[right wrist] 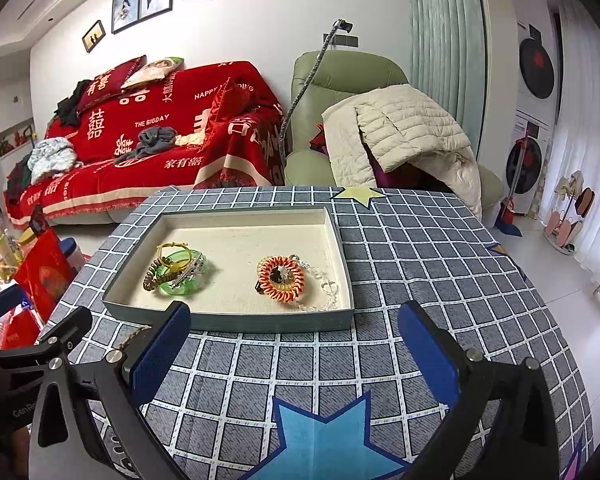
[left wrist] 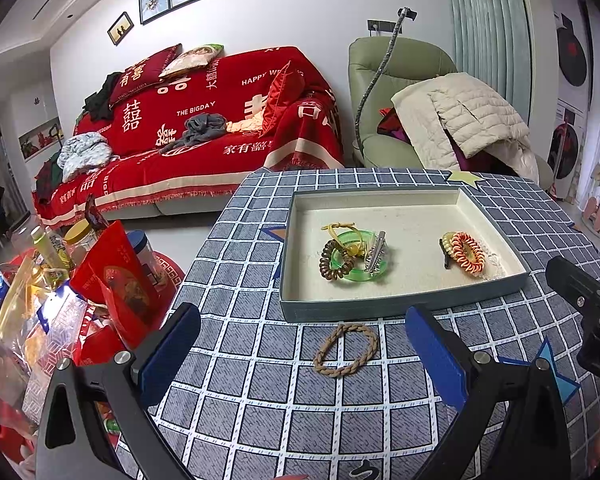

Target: Organize jewelry

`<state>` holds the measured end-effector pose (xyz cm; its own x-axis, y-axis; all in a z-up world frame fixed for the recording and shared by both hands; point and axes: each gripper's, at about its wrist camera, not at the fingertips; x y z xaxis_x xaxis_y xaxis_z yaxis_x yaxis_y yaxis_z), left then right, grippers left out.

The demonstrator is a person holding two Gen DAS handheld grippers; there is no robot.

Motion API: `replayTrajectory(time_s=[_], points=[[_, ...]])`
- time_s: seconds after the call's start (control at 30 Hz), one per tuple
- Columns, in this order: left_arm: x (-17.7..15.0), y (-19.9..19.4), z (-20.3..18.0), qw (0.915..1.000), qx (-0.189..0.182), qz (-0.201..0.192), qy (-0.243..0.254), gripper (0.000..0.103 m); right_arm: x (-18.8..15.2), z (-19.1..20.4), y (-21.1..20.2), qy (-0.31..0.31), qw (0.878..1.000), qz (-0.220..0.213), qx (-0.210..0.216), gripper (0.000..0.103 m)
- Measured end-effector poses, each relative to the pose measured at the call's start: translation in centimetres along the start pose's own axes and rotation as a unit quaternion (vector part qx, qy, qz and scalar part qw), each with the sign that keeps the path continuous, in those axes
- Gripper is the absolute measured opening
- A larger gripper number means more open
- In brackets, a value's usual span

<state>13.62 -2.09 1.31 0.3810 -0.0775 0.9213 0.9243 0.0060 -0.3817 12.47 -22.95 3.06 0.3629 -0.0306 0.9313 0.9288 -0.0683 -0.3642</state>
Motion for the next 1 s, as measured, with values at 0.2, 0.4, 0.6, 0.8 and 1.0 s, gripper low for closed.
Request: replayTrajectory(time_s=[0.2,0.4,0.6,0.8,1.0], points=[[0.0,0.0,0.0,1.0,0.0,0.0,0.0,0.103,0.12,0.04,-0.1,-0.002,1.0,-0.001,0.001,0.103],[-0.01,-0.05,0.01,1.0,0.0,0.0,0.0,0.103,0.14,0.09,-0.11,-0.003,1.0,0.0,0.002,0.103],[0.01,0.06,0.04,1.0,0.0,0.0,0.0,0.103,0.16,0.12,-0.07,-0.001,1.0,0.0,0.001,0.103],[0.01,0.07,0.06,1.0,0.0,0.001,0.001,0.103,0.12,0.1,-0.05,-0.001,1.0,-0.001,0.002,0.103],[-0.01,0.04,0.03,1.0,0.001,0.001,0.0,0.103,0.15,0.13,-0.05,-0.001,1.0,-0.001,0.003,0.103]])
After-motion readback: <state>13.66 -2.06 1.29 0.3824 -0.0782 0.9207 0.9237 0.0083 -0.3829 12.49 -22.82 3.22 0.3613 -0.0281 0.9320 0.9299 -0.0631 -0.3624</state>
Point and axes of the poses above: each gripper's, at about its wrist camera, not at the fingertips, and y roughly the way its jaws point, z to its left, x to its top, and after that the axes turned 15 degrees about -z, right-handed
